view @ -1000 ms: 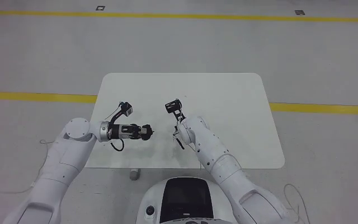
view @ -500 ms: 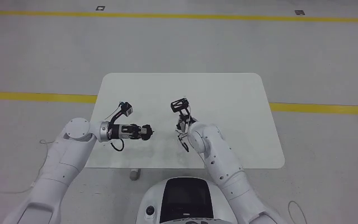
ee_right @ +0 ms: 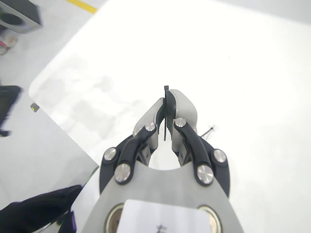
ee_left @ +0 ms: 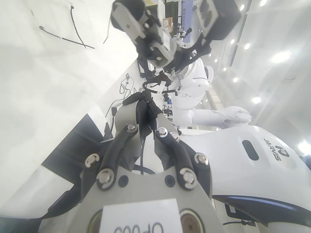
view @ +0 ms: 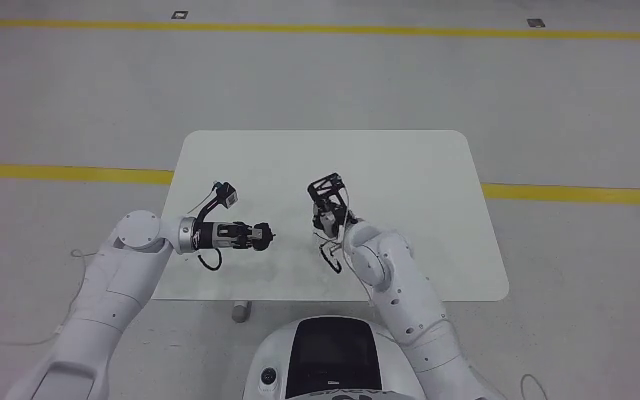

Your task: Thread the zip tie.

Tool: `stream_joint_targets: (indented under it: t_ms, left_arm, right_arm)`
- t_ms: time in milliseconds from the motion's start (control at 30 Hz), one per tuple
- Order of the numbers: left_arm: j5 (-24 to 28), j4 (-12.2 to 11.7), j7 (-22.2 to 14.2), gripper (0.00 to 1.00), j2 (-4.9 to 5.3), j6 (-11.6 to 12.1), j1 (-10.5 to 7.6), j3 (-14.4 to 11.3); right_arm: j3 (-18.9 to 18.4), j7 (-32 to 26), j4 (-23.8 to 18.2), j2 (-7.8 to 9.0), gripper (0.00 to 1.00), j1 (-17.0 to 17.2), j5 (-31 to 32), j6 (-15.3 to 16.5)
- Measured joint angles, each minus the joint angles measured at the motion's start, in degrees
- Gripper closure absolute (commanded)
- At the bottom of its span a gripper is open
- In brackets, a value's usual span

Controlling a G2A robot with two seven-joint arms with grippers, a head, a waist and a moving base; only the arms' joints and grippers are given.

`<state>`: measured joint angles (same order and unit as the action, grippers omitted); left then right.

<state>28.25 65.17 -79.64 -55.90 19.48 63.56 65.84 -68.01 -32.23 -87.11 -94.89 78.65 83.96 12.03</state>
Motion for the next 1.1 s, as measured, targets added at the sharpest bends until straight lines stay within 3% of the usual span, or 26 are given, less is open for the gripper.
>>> stream_joint_targets:
  t_ms: [100,167,333,667,767,933,1100]
  left_arm:
    - [0.00,0.00,0.00,1.00,0.00,0.00,0.00,0.00]
    - [0.00,0.00,0.00,1.00,0.00,0.00,0.00,0.00]
    - [0.00,0.00,0.00,1.00,0.00,0.00,0.00,0.00]
    - [0.00,0.00,0.00,1.00,0.00,0.00,0.00,0.00]
    - [0.00,0.00,0.00,1.00,0.00,0.00,0.00,0.00]
    - [0.00,0.00,0.00,1.00,0.00,0.00,0.00,0.00]
    - [0.00,0.00,0.00,1.00,0.00,0.00,0.00,0.00]
  right_arm:
    - [-1.32,3.32,-2.29,0.83,1.00,1.81,-1.35,5.71]
    - [-1.51,4.65,-3.05,1.35,1.00,2.22,-3.33,7.79]
    - [2.29,8.36,-3.30,3.72,1.00,1.27,-8.11,7.44]
    - [2.20,8.92,-3.02,3.91,1.00,1.30,-8.42,7.45]
    - [3.57,12.71,-2.37,4.68,1.00,0.75,-11.17,7.45]
    - [9.13,17.26,-0.49,7.91,1.00,-2.64,-17.50,7.45]
    - [15.08,20.21,2.25,12.53,1.00,-7.85,-26.34,7.45]
